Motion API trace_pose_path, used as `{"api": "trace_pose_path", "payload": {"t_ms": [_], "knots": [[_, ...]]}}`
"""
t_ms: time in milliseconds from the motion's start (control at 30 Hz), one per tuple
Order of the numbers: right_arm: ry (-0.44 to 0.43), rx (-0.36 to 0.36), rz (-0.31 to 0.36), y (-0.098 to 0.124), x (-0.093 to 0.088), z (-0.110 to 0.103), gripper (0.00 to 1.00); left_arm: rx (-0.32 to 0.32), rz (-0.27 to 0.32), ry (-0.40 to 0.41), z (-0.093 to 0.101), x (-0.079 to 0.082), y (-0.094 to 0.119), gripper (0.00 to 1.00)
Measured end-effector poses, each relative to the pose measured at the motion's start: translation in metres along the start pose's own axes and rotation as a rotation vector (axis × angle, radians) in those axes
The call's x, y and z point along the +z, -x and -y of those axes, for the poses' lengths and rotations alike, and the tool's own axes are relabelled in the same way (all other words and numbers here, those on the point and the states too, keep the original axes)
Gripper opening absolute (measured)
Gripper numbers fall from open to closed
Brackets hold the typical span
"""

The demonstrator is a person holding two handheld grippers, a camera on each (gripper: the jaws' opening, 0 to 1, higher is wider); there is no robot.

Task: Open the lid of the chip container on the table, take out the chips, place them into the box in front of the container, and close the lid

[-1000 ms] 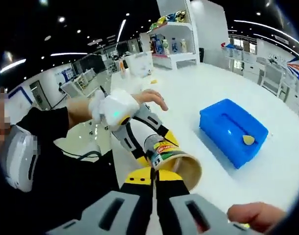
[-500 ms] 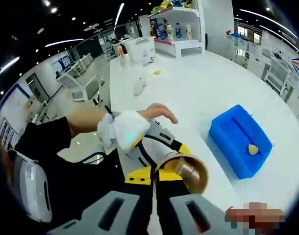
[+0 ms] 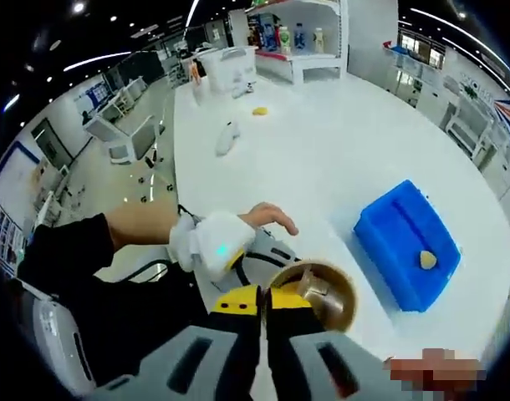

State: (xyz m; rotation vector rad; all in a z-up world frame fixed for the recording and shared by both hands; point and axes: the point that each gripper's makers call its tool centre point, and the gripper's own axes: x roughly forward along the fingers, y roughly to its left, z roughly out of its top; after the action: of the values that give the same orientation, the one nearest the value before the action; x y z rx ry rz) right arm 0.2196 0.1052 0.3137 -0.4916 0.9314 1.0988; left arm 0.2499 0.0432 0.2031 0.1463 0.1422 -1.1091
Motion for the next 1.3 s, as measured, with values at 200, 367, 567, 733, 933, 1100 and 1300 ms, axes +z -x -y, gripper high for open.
{"api": "trace_pose_path", "payload": {"t_ms": [200, 367, 567, 733, 933, 1100, 1300], "knots": [[-0.032, 0.01, 0.002, 0.002, -0.002, 0.004, 0.01, 0.026, 0.078, 0.022, -0.005, 0.001, 0.0, 0.49], [0.047, -0.008, 0.048, 0.002, 0.0, 0.003, 0.02, 0.027, 0.11, 0.032, -0.004, 0.002, -0.001, 0.49], [0.058, -0.008, 0.208, 0.027, 0.018, 0.003, 0.13, 0.027, 0.125, 0.04, -0.003, 0.002, -0.001, 0.49], [0.093, -0.062, 0.404, 0.067, 0.04, 0.008, 0.17, 0.02, 0.143, 0.047, -0.002, 0.002, 0.0, 0.49], [0.108, -0.193, 0.743, 0.138, 0.044, 0.029, 0.28, 0.01, 0.151, 0.053, 0.0, 0.002, -0.002, 0.49], [0.0, -0.295, 0.886, 0.176, 0.005, 0.063, 0.32, -0.008, 0.159, 0.053, 0.006, 0.003, -0.005, 0.49], [-0.026, -0.649, 0.912, 0.187, -0.093, 0.133, 0.37, -0.025, 0.174, 0.051, 0.016, 0.004, -0.012, 0.49]]}}
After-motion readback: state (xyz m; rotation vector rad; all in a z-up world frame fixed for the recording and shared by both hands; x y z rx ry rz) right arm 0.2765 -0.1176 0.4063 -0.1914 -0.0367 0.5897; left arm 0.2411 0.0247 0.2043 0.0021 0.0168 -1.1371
